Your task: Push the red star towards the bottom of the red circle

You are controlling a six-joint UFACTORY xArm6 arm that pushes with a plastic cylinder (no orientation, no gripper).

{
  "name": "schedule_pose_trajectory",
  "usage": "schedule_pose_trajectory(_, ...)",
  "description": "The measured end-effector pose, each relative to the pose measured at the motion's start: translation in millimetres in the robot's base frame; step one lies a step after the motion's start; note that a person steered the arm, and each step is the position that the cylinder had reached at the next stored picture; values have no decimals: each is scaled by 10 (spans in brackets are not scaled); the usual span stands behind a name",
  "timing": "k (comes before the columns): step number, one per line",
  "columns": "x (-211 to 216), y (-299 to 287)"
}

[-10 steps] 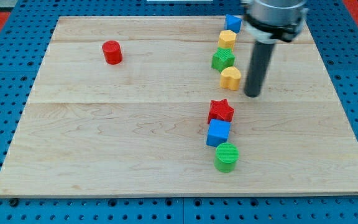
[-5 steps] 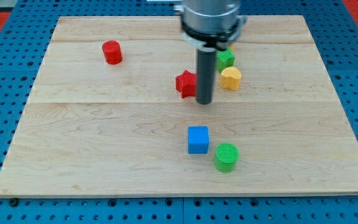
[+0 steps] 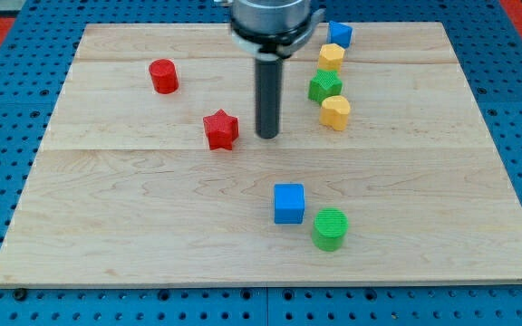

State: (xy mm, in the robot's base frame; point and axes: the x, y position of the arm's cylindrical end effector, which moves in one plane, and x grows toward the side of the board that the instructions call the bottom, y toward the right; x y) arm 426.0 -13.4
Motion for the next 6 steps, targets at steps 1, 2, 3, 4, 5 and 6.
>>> schedule_pose_trajectory(1, 141, -618)
schedule_pose_trajectory(2, -85, -803)
schedule_pose_trajectory(3, -96, -179)
schedule_pose_trajectory(4, -320, -397)
schedule_pose_trajectory(5, -586, -670)
schedule_pose_trajectory(6, -508, -809)
